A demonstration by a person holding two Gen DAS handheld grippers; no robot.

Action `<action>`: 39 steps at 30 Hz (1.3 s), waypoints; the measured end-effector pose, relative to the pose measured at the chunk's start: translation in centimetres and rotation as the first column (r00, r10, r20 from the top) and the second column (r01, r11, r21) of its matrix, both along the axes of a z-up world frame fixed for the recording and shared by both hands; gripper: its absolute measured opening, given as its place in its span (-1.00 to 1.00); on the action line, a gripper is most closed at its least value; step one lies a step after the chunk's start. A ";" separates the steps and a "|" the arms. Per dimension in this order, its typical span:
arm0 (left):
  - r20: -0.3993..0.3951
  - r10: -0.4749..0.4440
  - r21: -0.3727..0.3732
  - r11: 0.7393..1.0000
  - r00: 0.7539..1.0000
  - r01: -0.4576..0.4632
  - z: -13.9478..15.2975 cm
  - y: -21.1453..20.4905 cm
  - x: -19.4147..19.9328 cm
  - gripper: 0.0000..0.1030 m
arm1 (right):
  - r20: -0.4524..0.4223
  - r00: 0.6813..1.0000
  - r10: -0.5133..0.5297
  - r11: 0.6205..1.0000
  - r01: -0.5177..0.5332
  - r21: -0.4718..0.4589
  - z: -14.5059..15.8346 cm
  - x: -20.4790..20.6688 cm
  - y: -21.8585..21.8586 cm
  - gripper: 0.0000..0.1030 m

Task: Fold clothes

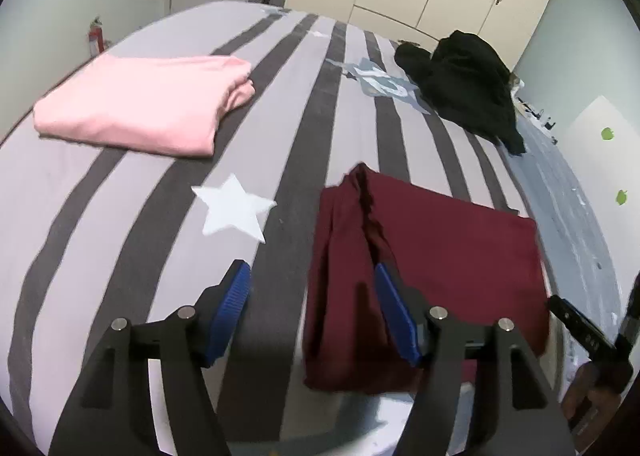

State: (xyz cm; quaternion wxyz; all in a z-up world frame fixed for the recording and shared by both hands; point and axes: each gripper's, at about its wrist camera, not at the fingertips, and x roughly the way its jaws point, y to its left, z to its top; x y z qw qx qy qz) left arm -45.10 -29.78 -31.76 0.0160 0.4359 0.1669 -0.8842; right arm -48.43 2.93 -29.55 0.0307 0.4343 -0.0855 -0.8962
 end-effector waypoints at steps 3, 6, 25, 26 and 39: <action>0.011 -0.027 0.047 0.999 1.000 0.027 0.0 0.7 0.0 0.37 | 0.051 0.998 -0.037 0.992 0.043 -0.115 0.1 0.1 1.2 0.21; 0.042 -0.044 0.062 0.997 0.998 0.041 -1.1 1.5 -0.7 0.51 | 0.086 0.996 -0.019 0.988 0.032 -0.153 -0.6 -0.2 0.6 0.37; 0.066 -0.113 0.273 0.958 0.991 0.091 -5.6 2.9 -2.7 0.75 | 0.112 0.988 0.106 0.932 -0.059 -0.359 -4.1 -2.9 -1.2 0.83; 0.069 -0.120 0.264 0.960 0.990 0.098 -5.6 3.1 -2.7 0.70 | 0.113 0.989 0.097 0.928 -0.049 -0.370 -4.2 -3.0 -1.1 0.83; 0.031 -0.226 0.178 0.960 0.974 0.217 -3.2 3.1 -3.4 -0.47 | 0.139 0.979 0.148 0.961 -0.109 -0.252 -2.6 -2.9 -2.9 -0.62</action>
